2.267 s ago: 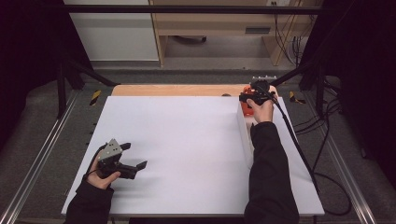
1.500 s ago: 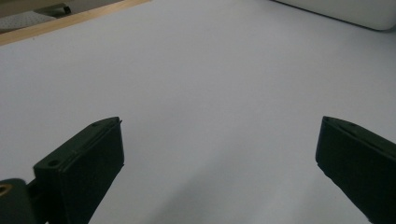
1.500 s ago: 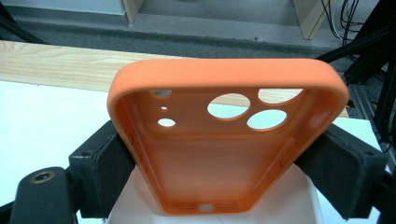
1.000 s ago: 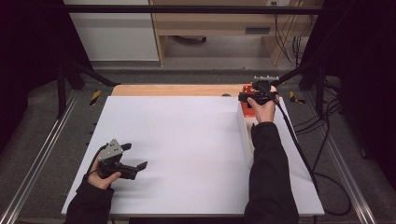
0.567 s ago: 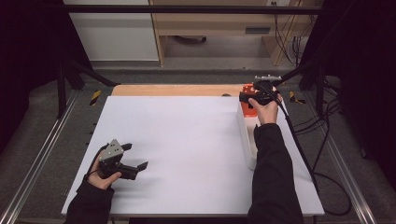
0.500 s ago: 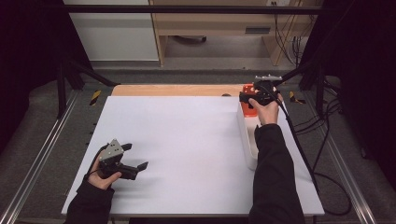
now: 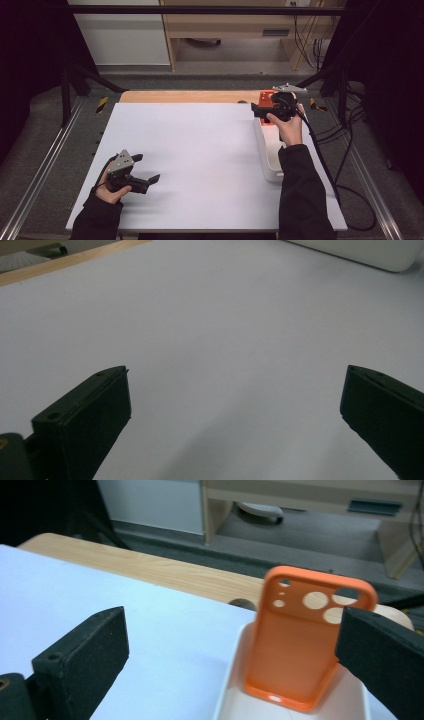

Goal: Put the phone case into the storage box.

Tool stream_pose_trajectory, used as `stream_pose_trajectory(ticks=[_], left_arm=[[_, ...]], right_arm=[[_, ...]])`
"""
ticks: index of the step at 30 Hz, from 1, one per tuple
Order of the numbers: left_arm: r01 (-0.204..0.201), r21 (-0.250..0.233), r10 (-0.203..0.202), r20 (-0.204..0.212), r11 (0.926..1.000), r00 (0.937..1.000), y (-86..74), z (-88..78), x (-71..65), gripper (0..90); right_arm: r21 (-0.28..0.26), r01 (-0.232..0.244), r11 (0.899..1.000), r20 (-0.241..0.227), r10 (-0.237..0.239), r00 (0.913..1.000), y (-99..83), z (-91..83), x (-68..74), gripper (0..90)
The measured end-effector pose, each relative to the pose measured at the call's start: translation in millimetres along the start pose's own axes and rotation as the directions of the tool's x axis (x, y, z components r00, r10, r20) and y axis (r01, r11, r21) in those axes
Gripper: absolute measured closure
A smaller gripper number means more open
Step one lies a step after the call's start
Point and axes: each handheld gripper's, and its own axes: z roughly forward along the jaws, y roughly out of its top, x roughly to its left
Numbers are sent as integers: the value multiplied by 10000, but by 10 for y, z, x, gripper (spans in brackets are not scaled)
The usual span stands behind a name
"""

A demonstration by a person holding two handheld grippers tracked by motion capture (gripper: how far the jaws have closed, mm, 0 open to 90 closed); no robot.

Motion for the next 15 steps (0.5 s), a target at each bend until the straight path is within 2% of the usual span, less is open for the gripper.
stream_pose_trajectory(ticks=[1, 7, 15], left_arm=[[0, -7, 0, 9, 10000, 10000, 1, -1, -1, 0], [-16, -56, 16, 62, 10000, 10000, 5, -4, -9, 0], [-30, -112, 31, 107, 9999, 9999, 13, -13, -18, 0]], right_arm=[[-96, 150, 9998, -100, -151, 9998, -8, -35, 20, 11], [-484, 287, 9984, -833, -326, 9960, -57, -274, 140, 12], [-784, 797, 9937, -1664, -919, 9818, -239, -533, 280, 7]])
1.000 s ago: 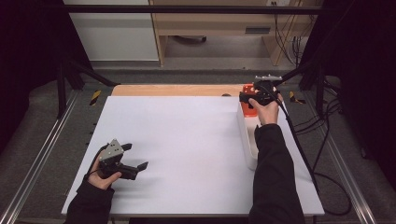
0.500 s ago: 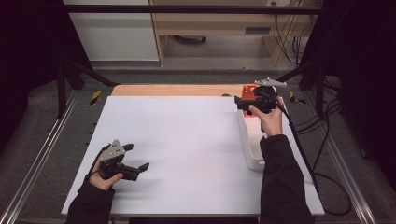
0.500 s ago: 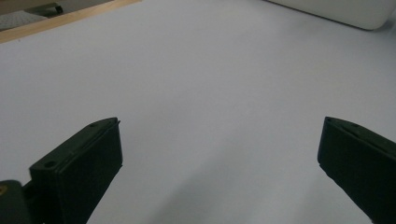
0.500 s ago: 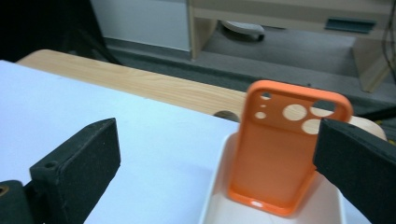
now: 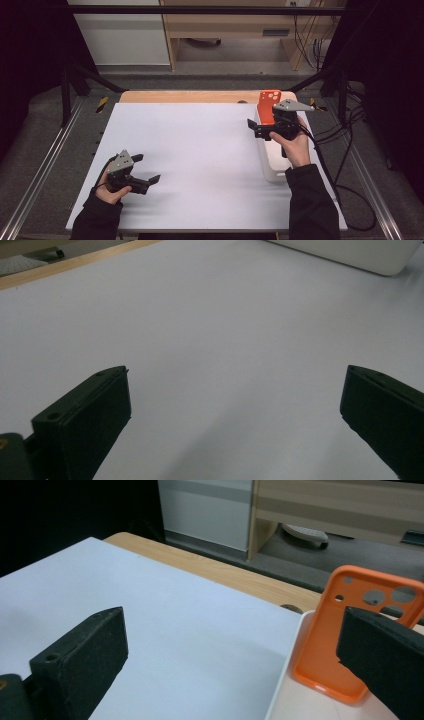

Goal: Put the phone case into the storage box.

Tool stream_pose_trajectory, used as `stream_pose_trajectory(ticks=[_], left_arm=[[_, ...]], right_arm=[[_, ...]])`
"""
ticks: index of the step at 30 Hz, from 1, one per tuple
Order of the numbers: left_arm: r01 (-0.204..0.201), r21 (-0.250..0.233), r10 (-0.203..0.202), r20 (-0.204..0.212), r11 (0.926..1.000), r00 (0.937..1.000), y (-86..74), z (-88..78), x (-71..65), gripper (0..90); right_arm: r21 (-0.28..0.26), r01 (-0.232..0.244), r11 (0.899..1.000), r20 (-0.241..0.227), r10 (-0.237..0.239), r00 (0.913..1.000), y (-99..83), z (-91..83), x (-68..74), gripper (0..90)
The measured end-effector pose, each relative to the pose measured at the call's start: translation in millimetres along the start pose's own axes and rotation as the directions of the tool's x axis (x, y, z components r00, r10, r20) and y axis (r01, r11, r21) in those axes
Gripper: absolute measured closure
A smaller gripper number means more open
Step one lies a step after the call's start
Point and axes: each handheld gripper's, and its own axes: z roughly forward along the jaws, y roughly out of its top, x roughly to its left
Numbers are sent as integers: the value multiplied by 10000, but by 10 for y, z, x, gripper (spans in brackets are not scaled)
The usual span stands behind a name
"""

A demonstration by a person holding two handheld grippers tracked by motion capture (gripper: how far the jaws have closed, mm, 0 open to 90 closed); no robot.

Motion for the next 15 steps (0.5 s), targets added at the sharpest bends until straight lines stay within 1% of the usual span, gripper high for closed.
stream_pose_trajectory(ticks=[1, 4, 7, 11, 15], left_arm=[[-4, -6, 4, 7, 10000, 10000, 1, 0, -2, 0], [-10, -19, 10, 22, 10000, 10000, 2, -1, -4, 0], [-10, -56, 10, 29, 10000, 10000, 5, -5, -7, 0], [-32, -98, 33, 53, 9999, 10000, 10, -12, -11, 0], [-50, -126, 51, 73, 9999, 10000, 14, -14, -18, 0]], right_arm=[[-45, 112, 9999, -140, -113, 9998, -27, -33, 10, 8], [-297, 243, 9993, -431, -256, 9987, -115, -135, 40, 9], [-389, 475, 9981, -749, -503, 9959, -220, -225, 61, 6], [-323, 808, 9962, -1147, -840, 9898, -367, -323, 96, 4], [-429, 1029, 9938, -1559, -1084, 9818, -500, -409, 124, 4]])
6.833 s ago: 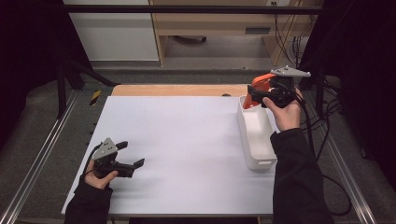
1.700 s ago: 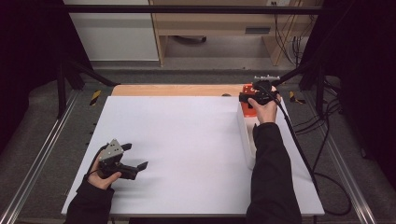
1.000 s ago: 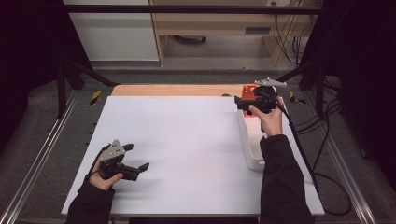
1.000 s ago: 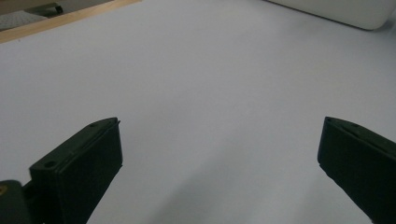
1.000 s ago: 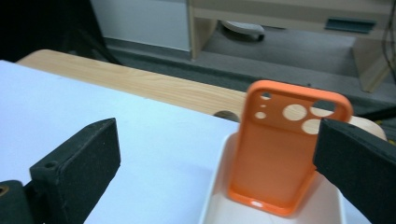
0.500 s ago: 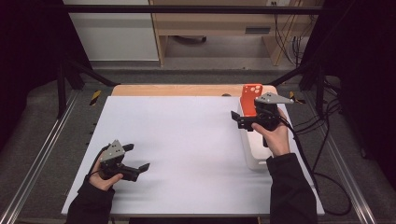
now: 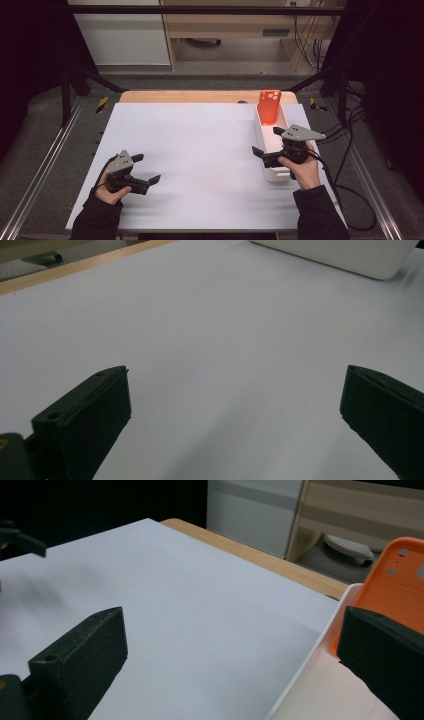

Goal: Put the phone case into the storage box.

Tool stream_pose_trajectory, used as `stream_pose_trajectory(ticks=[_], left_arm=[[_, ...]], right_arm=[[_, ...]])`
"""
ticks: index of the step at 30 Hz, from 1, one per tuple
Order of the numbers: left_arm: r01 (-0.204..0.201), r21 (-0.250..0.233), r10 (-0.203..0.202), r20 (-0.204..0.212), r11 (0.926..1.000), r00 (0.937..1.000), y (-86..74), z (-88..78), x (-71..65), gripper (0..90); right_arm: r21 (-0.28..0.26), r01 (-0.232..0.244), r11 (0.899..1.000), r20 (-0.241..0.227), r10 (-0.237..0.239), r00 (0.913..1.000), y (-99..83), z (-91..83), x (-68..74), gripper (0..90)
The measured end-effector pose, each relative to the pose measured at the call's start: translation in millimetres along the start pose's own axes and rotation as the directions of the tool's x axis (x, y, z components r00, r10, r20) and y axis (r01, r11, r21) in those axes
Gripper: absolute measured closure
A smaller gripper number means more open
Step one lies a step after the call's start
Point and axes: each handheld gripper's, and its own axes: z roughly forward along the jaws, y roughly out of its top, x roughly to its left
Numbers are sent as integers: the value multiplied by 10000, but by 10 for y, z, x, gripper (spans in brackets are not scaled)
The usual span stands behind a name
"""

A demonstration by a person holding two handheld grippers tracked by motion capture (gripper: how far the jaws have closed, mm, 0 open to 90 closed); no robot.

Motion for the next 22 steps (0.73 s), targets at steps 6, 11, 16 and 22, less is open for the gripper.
stream_pose_trajectory(ticks=[6, 11, 16, 22], left_arm=[[-46, -112, 47, 93, 9999, 9999, 12, -14, -14, 0], [-36, -208, 38, 115, 9998, 9999, 20, -23, -19, 0], [-68, -237, 71, 128, 9997, 9999, 22, -25, -24, 0], [-65, -261, 69, 133, 9996, 9999, 25, -24, -24, 0]], right_arm=[[-68, 156, 9999, -375, -159, 9992, -190, -100, 18, 4], [-162, 135, 9998, -304, -140, 9994, -327, -208, -5, 5], [-213, -73, 9997, -130, 71, 9999, -464, -295, -61, 5], [-139, -44, 9999, -21, 44, 10000, -521, -331, -83, 5]])
